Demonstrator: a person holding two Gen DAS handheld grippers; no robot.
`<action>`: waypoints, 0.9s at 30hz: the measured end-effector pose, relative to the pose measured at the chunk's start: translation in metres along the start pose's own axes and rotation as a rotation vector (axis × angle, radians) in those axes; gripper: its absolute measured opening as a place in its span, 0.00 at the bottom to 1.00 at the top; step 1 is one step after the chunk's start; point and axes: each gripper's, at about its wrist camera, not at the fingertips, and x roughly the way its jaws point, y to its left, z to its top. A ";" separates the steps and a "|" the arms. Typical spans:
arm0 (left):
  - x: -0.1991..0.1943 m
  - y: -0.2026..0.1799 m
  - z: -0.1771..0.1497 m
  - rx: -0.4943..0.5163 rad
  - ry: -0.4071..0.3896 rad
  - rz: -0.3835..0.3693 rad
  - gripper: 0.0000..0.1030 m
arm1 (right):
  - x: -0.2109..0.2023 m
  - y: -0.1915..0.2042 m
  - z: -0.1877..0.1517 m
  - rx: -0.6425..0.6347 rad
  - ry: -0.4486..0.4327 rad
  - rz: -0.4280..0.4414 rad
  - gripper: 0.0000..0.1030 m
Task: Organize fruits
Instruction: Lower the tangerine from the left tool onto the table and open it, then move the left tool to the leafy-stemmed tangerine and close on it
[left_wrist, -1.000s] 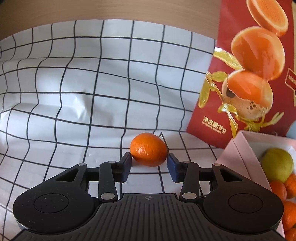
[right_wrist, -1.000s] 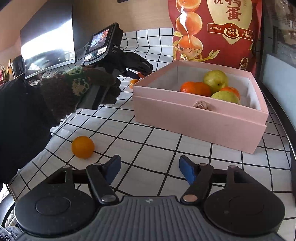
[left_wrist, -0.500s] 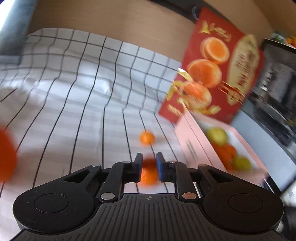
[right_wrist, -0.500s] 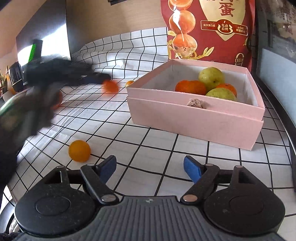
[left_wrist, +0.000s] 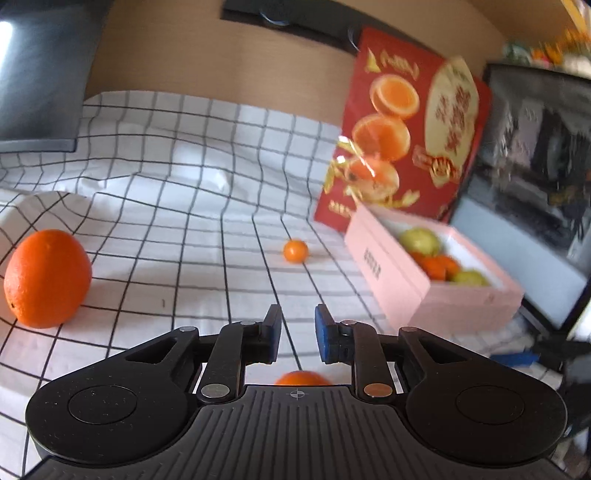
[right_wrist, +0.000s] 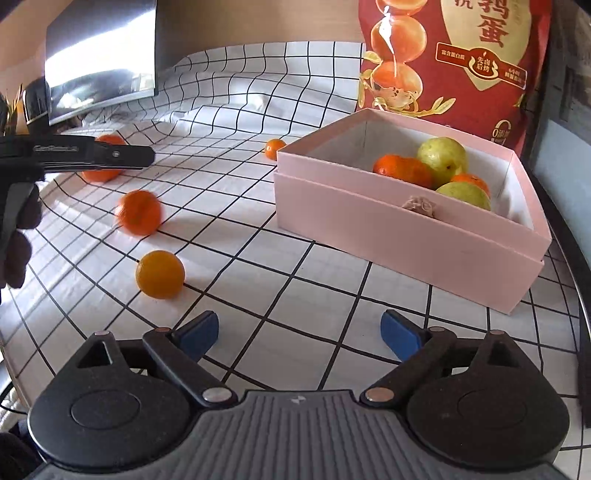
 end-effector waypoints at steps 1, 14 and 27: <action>0.002 -0.003 -0.003 0.017 0.015 -0.003 0.22 | 0.000 0.000 0.000 0.001 0.000 0.001 0.92; -0.037 -0.001 -0.006 0.039 -0.071 0.008 0.25 | 0.000 -0.005 0.000 0.018 -0.008 0.017 0.93; -0.026 -0.028 -0.033 0.228 0.008 0.065 0.28 | 0.000 -0.002 0.000 0.007 -0.003 0.007 0.94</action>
